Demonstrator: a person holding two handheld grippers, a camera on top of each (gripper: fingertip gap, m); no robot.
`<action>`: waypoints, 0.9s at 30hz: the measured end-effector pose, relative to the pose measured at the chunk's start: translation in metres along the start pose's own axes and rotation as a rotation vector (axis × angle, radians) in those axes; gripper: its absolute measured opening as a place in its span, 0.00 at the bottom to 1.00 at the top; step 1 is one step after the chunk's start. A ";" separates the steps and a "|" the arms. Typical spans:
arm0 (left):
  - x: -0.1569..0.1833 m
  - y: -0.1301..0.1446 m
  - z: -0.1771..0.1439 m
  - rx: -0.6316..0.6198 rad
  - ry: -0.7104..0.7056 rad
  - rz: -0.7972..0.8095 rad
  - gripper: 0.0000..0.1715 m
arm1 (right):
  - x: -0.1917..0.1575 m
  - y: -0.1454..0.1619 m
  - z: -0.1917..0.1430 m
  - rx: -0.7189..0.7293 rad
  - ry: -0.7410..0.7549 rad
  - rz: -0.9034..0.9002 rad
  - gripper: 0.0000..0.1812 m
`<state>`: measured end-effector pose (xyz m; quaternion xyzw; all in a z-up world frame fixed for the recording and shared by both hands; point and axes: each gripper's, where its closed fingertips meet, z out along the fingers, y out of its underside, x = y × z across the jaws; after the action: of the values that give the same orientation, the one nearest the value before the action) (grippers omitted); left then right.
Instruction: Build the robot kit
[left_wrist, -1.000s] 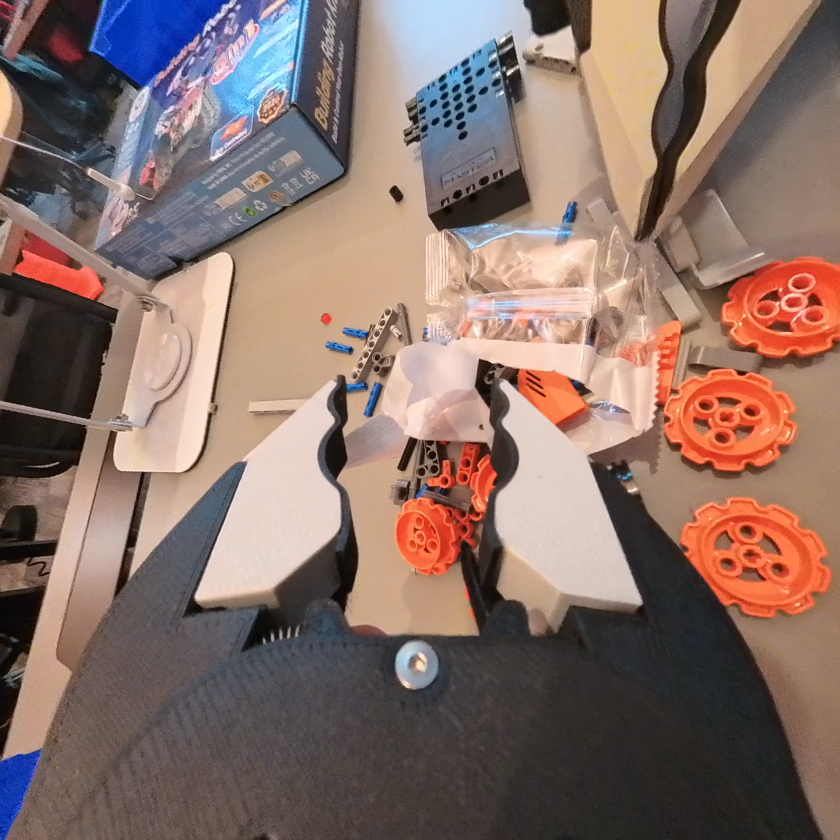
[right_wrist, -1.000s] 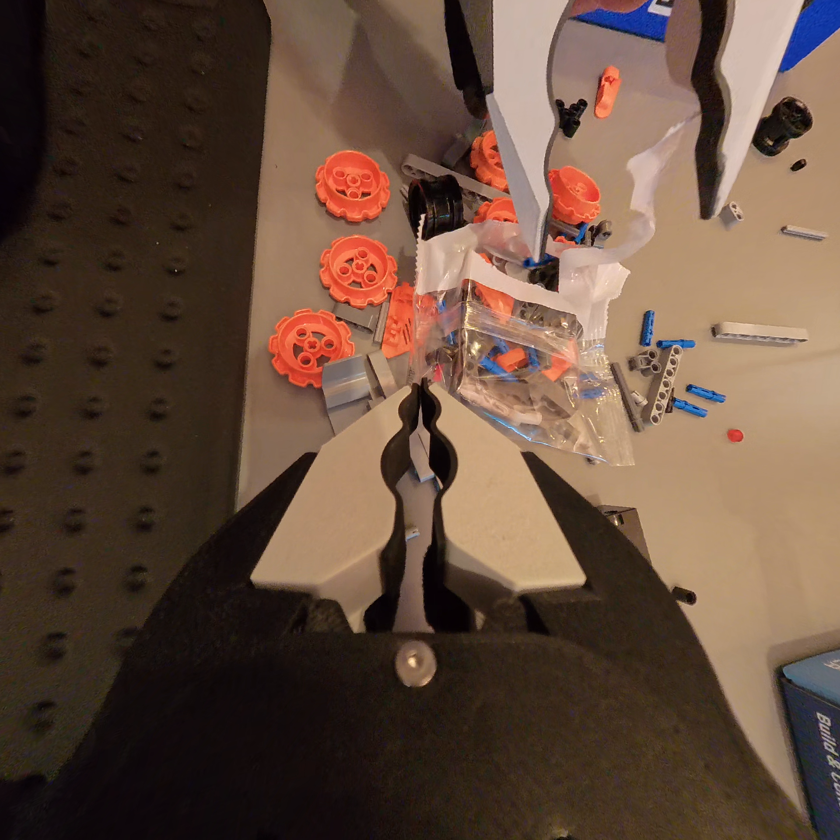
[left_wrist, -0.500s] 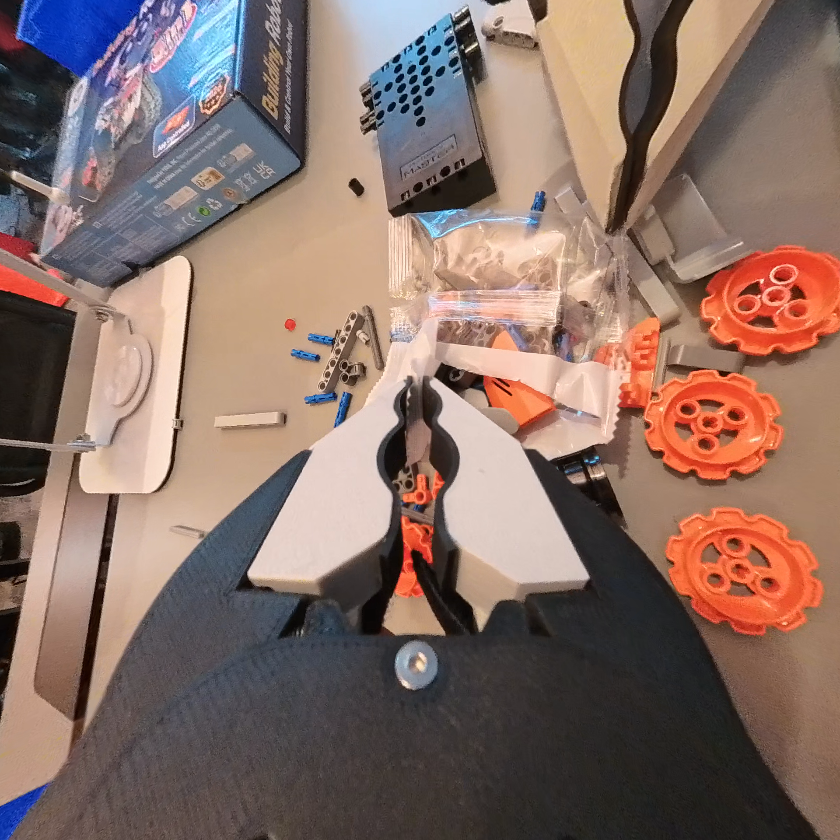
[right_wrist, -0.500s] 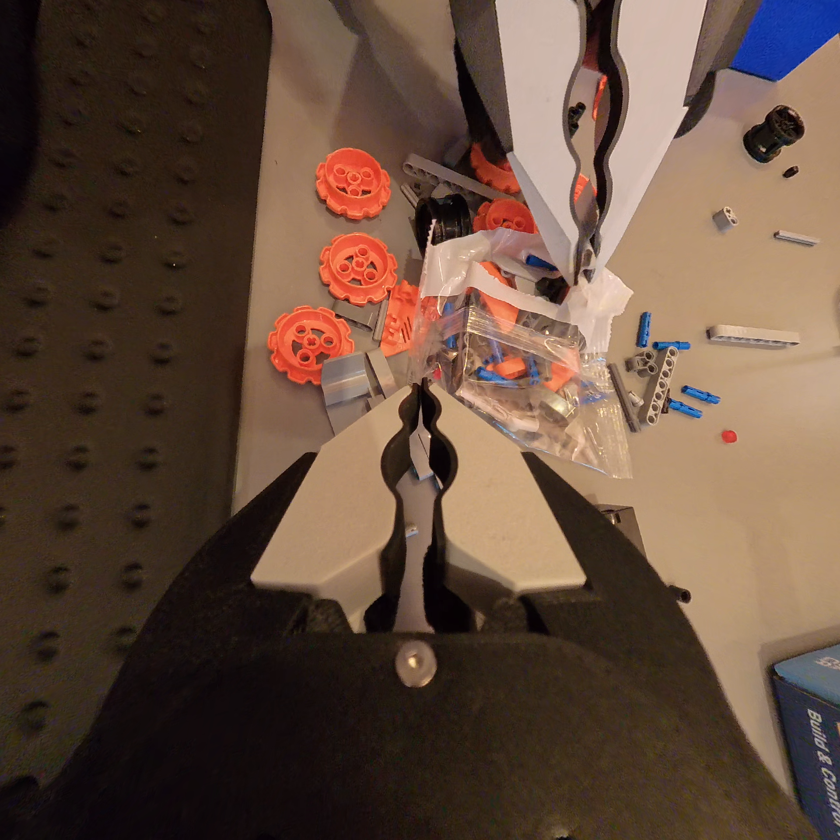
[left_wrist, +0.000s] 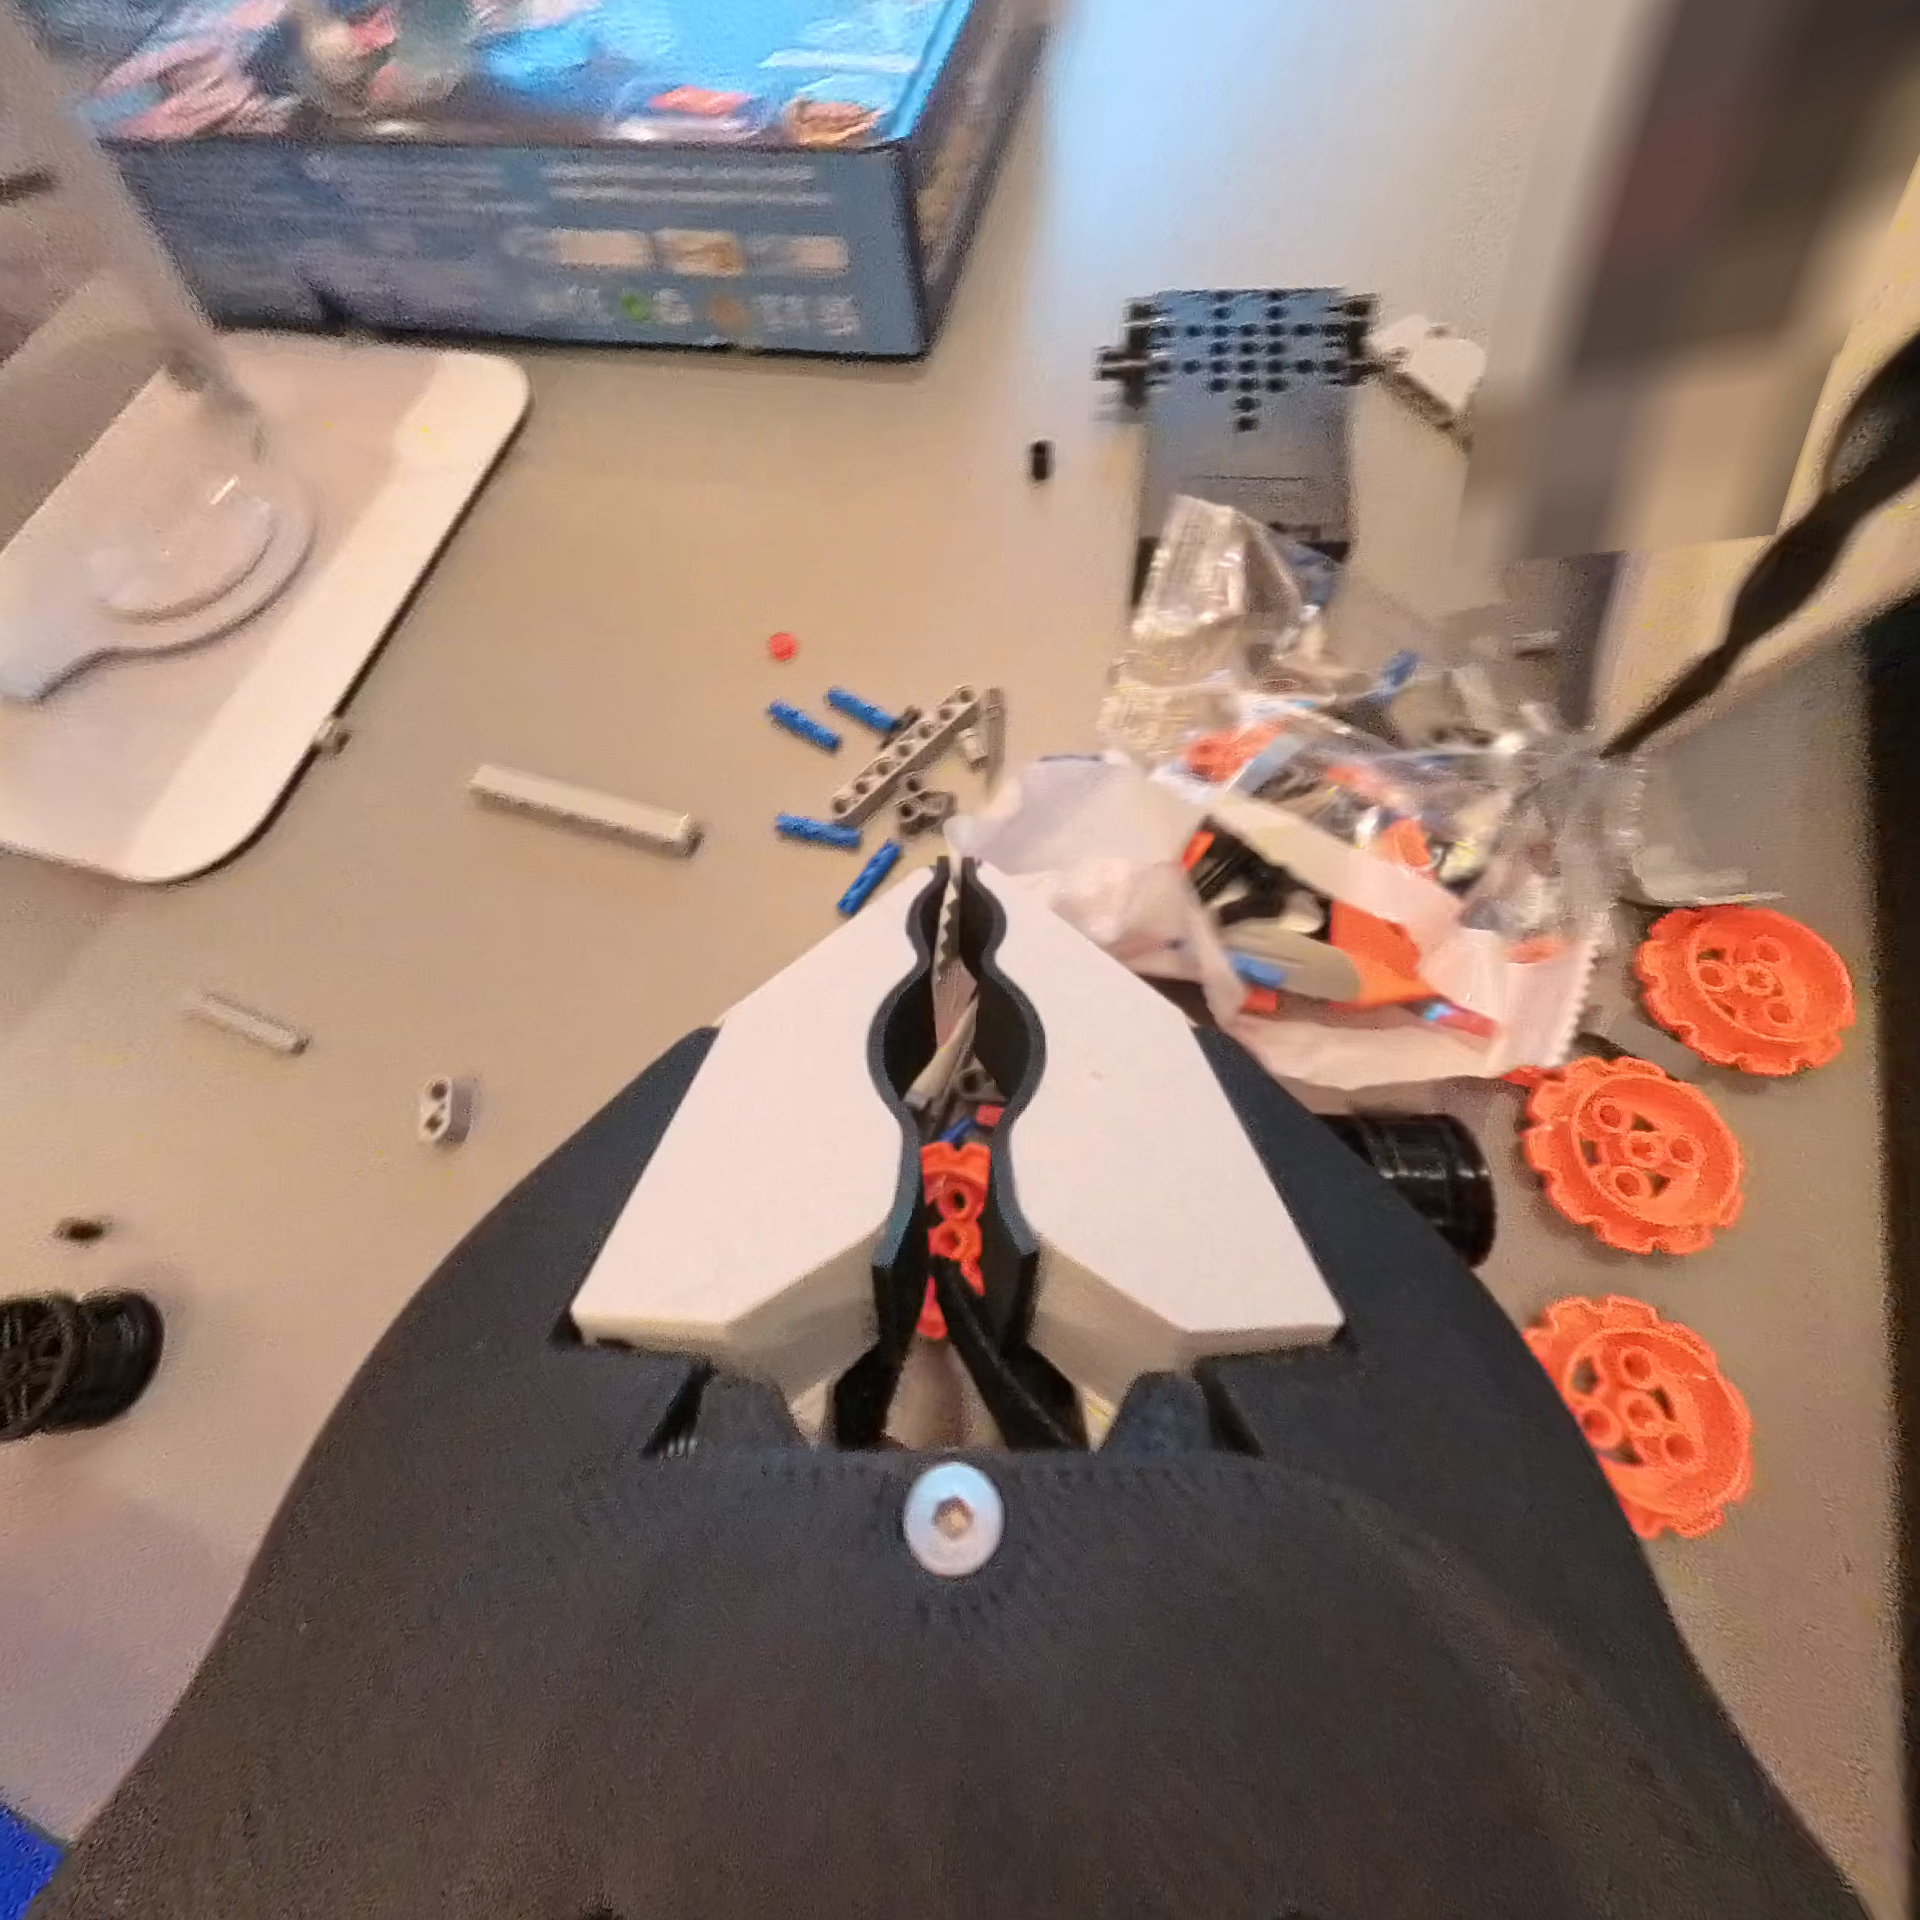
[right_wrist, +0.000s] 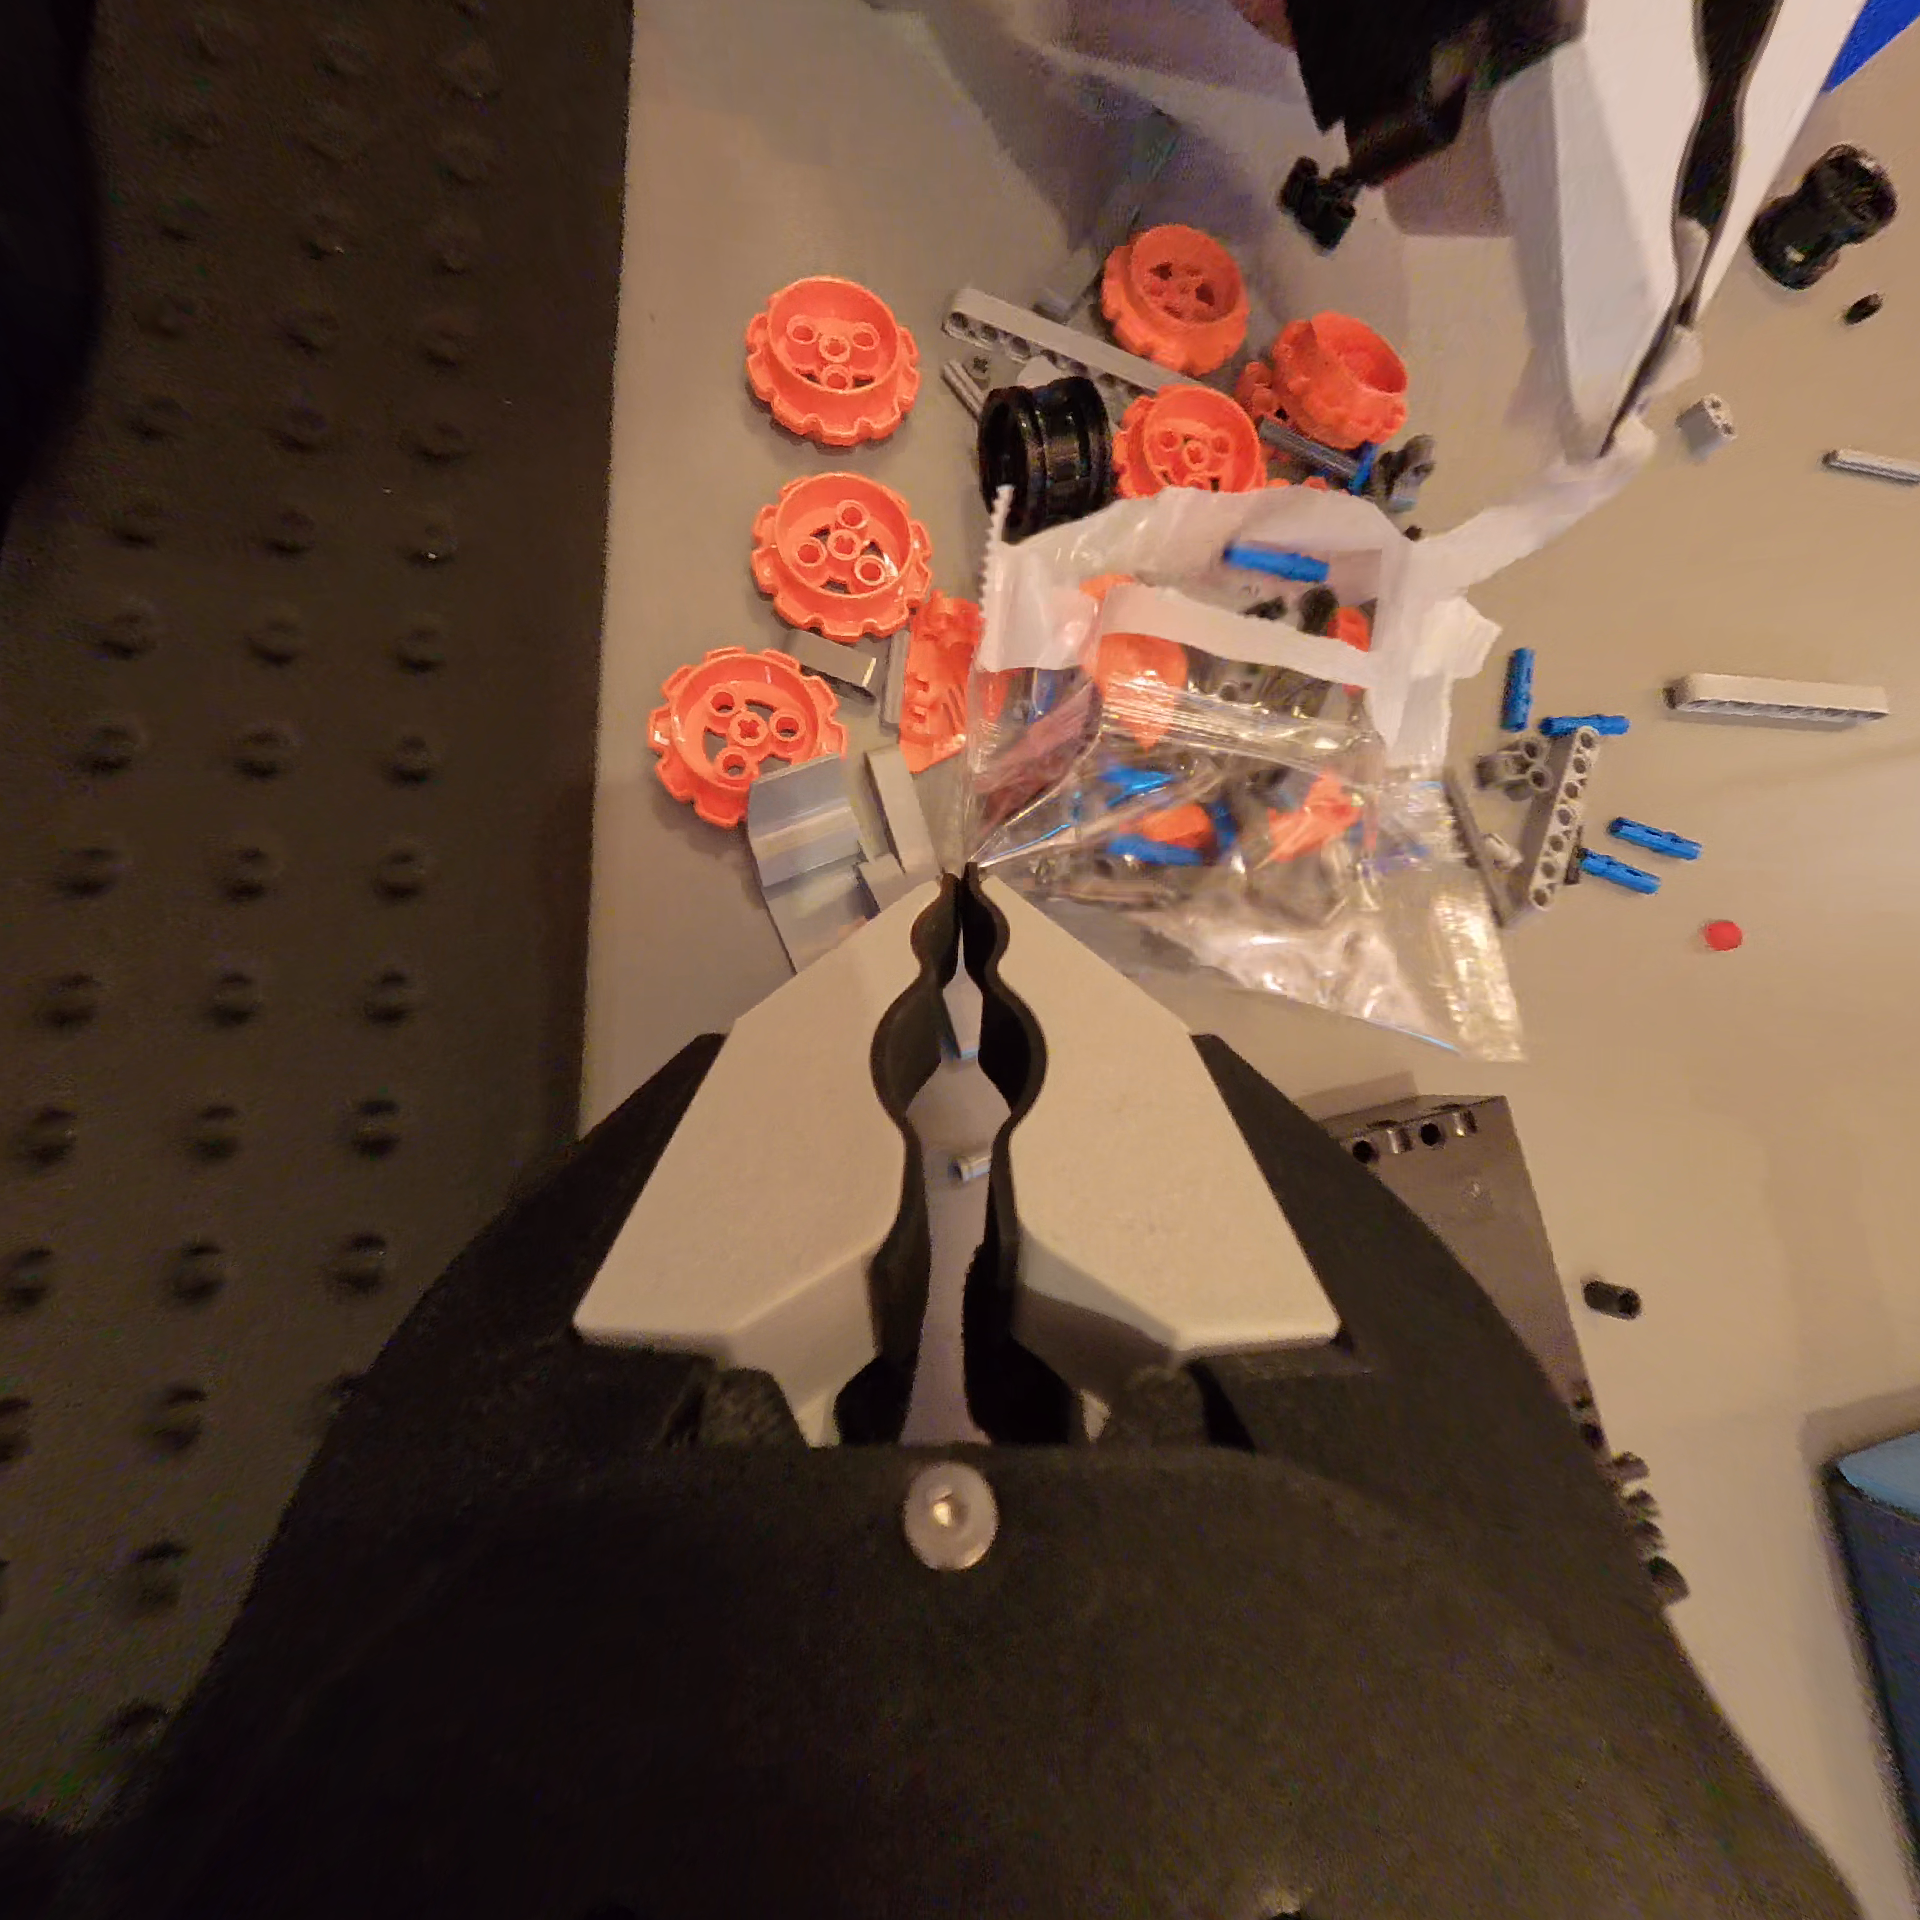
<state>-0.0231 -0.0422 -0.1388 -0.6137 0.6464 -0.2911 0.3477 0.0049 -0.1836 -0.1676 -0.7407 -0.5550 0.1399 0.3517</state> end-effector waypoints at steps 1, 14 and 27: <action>0.002 -0.002 -0.002 0.017 0.046 -0.050 0.00 | 0.001 0.000 0.000 0.002 0.010 0.005 0.00; 0.008 0.017 0.004 -0.133 0.045 -0.027 0.00 | 0.007 0.002 -0.007 0.034 0.027 0.109 0.01; 0.030 0.042 -0.005 -0.289 0.143 0.006 0.00 | 0.032 0.023 -0.009 -0.007 0.083 0.609 0.25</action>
<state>-0.0518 -0.0692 -0.1725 -0.6331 0.7065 -0.2367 0.2097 0.0380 -0.1607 -0.1707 -0.8794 -0.2930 0.2064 0.3133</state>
